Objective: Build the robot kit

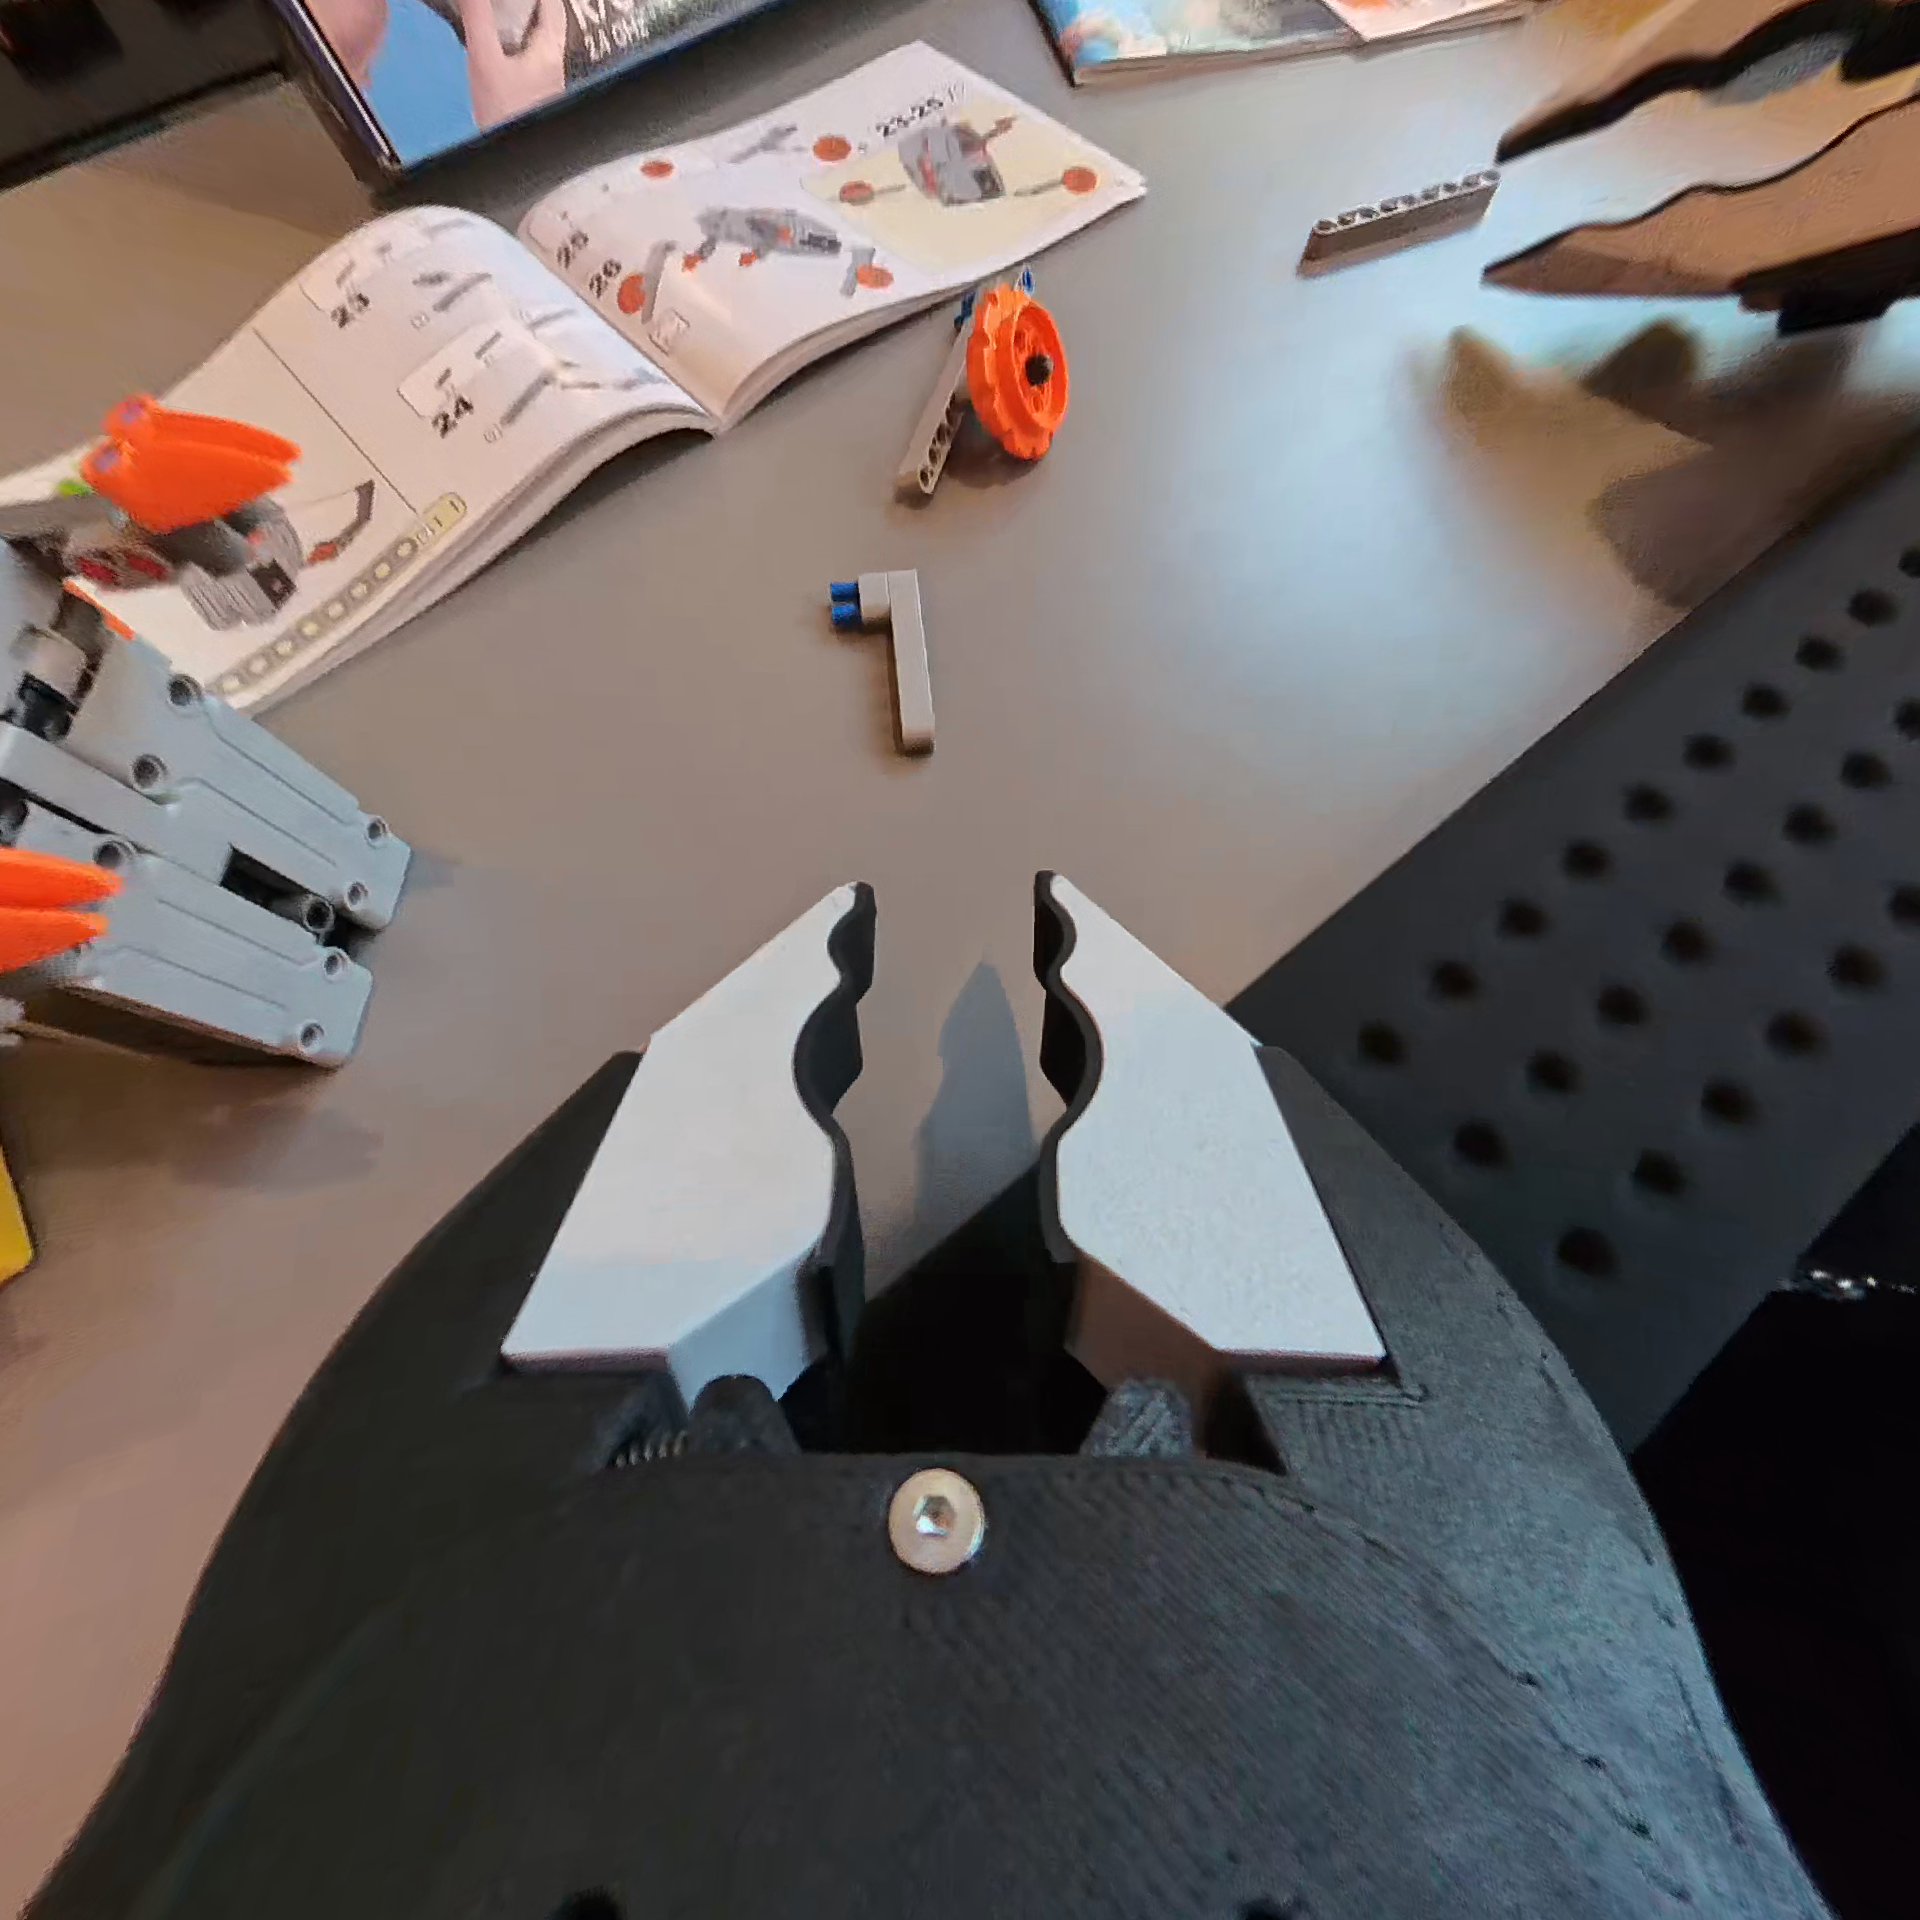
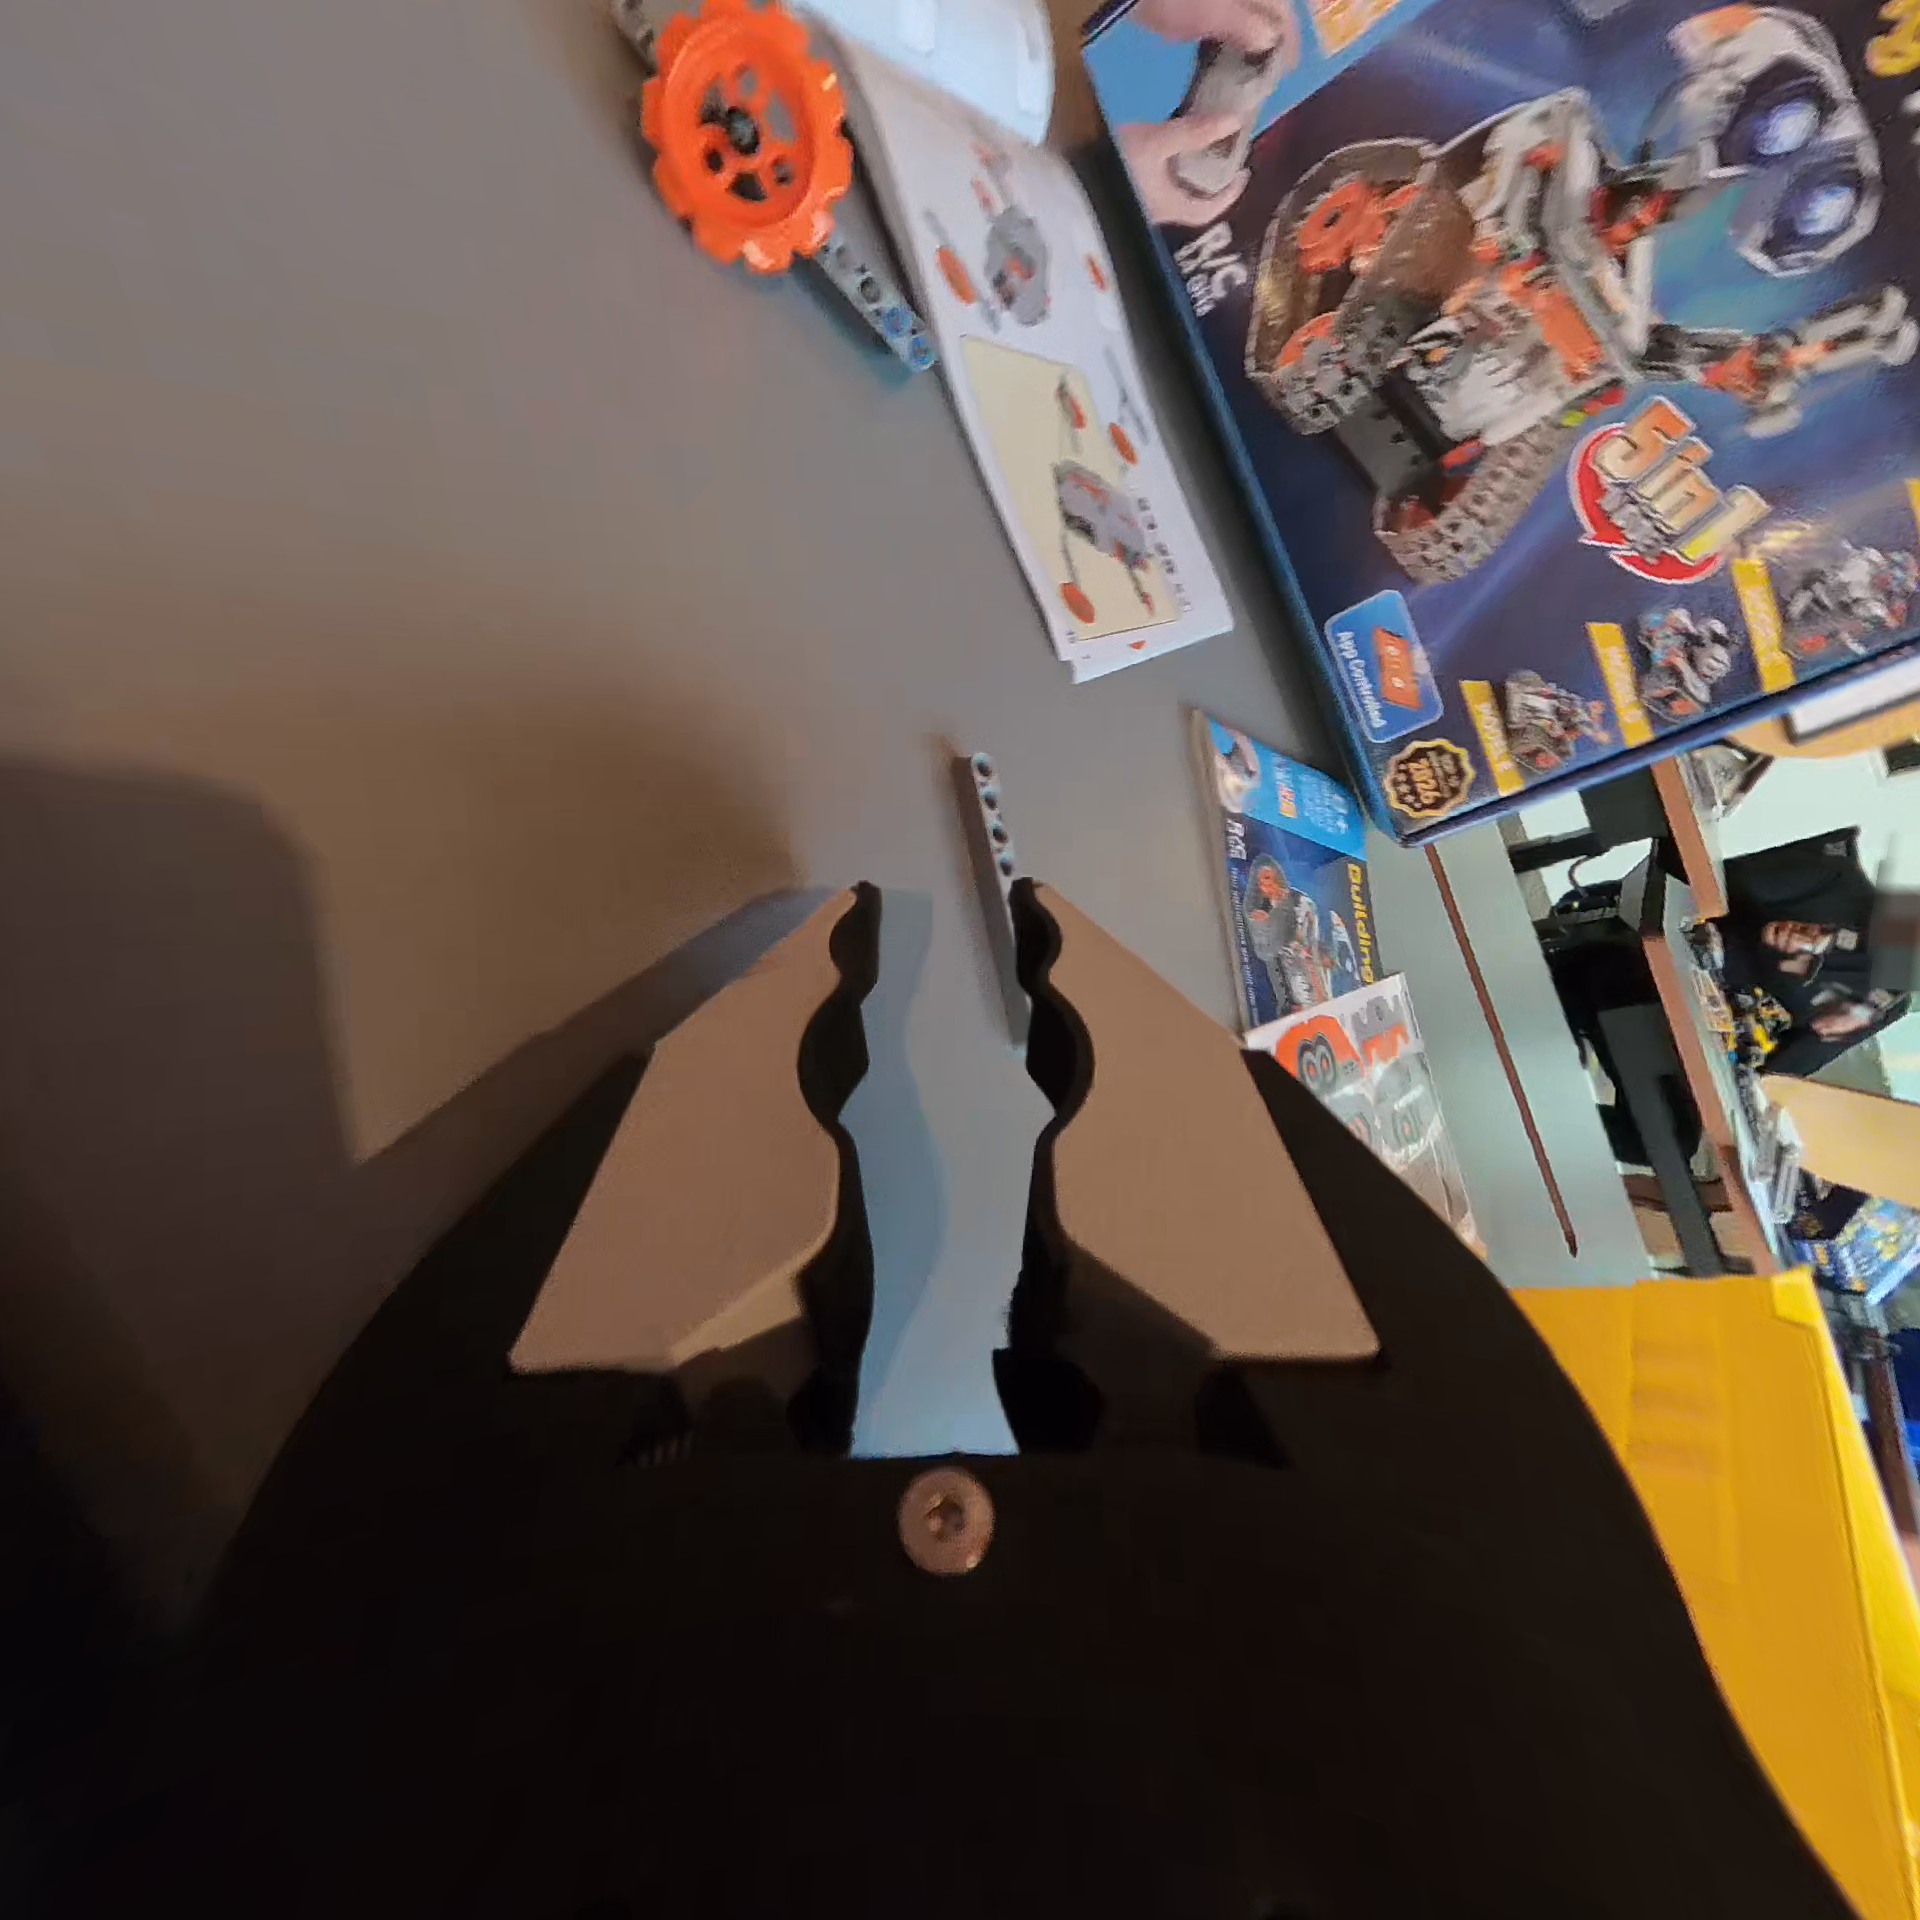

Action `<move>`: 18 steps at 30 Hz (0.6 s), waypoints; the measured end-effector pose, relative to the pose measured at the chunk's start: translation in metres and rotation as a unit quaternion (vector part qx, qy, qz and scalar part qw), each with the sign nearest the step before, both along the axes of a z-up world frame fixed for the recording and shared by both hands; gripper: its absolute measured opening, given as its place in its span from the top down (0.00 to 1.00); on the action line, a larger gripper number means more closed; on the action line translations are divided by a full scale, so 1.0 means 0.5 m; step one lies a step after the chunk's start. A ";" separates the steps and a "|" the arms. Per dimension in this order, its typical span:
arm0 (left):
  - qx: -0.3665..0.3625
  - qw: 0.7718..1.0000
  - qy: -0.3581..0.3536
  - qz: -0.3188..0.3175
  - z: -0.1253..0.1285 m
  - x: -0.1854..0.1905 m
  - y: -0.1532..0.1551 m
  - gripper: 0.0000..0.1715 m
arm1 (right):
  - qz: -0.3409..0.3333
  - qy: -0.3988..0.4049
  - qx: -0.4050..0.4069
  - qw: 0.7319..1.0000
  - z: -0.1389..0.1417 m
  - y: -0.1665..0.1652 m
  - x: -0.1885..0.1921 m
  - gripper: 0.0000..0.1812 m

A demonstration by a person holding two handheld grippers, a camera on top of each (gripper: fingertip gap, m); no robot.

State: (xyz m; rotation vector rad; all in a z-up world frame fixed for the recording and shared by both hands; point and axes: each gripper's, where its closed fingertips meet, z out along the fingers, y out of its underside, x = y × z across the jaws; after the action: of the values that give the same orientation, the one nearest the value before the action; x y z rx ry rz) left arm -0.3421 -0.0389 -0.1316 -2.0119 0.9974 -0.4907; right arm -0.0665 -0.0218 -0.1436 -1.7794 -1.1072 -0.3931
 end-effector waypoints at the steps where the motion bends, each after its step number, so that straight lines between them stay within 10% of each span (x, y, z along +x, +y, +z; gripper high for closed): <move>1: 0.002 1.000 0.000 -0.003 0.001 0.001 0.007 0.83 | 0.001 -0.014 -0.005 1.000 -0.009 0.003 -0.002 0.87; 18: 0.080 0.992 -0.091 -0.029 0.070 0.082 0.086 0.90 | -0.065 0.210 -0.071 0.973 0.011 0.044 0.032 0.86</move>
State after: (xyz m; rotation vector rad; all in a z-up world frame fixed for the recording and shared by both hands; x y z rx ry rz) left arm -0.3009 0.0040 -0.0964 -1.7673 0.9535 -0.5959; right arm -0.0504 0.0002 -0.1382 -1.9528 -0.7363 -0.0065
